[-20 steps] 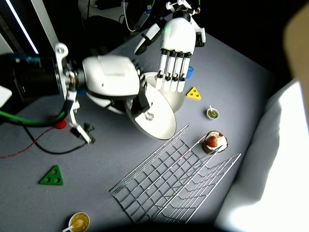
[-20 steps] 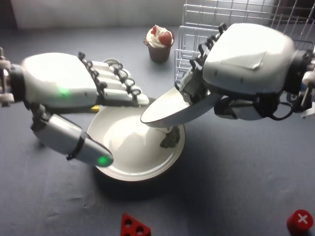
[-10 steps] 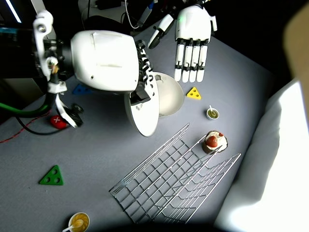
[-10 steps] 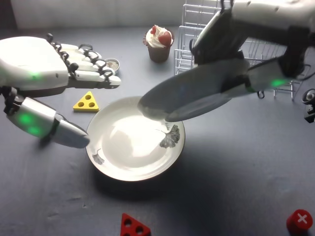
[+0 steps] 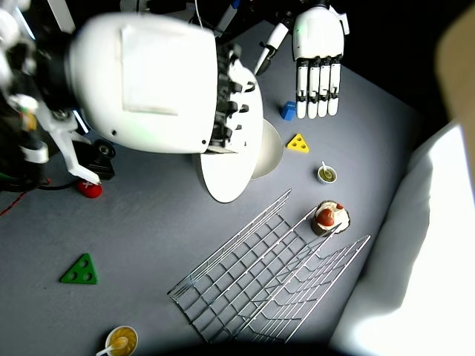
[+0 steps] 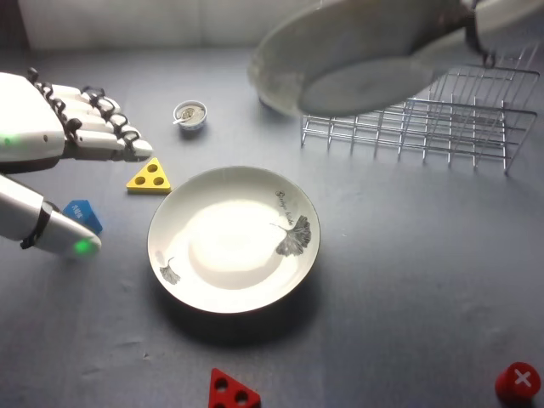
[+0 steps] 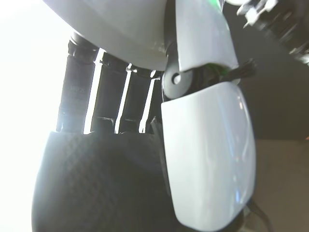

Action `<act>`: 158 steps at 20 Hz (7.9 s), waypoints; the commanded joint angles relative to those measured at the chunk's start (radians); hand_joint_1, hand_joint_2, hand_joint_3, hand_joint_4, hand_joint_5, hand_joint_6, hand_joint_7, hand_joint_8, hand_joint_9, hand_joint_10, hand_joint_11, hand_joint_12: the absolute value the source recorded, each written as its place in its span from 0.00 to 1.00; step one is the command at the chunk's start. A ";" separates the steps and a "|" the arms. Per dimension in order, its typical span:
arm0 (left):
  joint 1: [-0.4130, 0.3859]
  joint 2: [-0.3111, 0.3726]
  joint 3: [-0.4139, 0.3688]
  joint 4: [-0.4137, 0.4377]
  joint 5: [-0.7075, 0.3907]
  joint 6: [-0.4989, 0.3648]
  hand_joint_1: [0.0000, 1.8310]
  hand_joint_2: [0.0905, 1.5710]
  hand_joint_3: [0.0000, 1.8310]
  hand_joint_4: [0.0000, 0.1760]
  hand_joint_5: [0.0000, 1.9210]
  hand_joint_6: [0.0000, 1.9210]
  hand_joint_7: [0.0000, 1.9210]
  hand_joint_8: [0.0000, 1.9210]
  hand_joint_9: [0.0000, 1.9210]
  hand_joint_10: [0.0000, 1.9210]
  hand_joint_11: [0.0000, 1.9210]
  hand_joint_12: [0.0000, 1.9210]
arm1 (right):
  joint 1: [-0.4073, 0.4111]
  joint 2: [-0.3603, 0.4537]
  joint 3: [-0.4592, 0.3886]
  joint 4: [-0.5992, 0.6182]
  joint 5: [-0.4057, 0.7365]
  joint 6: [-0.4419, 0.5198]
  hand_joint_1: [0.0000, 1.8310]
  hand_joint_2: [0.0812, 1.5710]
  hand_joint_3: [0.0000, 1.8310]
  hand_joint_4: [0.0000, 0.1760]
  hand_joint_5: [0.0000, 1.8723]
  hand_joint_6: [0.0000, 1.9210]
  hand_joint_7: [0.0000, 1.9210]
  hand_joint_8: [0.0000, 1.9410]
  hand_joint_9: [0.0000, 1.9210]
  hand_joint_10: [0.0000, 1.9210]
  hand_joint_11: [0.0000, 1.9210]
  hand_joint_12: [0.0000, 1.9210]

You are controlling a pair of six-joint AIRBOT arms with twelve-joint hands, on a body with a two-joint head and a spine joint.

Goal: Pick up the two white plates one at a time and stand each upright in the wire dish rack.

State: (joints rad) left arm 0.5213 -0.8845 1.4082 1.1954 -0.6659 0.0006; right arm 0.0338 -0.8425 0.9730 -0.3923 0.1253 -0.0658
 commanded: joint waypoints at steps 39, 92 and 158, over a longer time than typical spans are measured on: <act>-0.097 0.032 0.009 0.024 -0.084 -0.001 0.00 0.62 0.00 0.00 0.07 0.00 0.10 0.00 0.10 0.00 0.08 0.00 | 0.126 -0.054 0.277 0.291 -0.132 0.001 0.82 0.65 0.00 0.00 0.52 0.50 0.58 0.27 0.62 0.31 0.52 0.69; -0.061 -0.012 0.052 0.138 -0.329 -0.001 0.00 0.66 0.00 0.00 0.06 0.00 0.07 0.00 0.07 0.00 0.06 0.00 | -0.049 -0.266 0.559 0.463 -0.093 0.018 0.82 0.65 0.00 0.00 0.48 0.51 0.58 0.29 0.59 0.37 0.54 0.68; 0.189 -0.075 -0.047 0.357 -0.162 -0.001 0.00 0.65 0.00 0.00 0.05 0.00 0.07 0.00 0.07 0.01 0.07 0.01 | -0.347 -0.066 0.191 -0.550 0.629 -0.063 0.36 0.52 0.00 0.00 0.00 0.00 0.01 0.00 0.03 0.00 0.05 0.00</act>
State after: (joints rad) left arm 0.7052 -0.9516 1.3701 1.5192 -0.7982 0.0002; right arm -0.3294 -0.9108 1.1622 -0.9962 0.6827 -0.1356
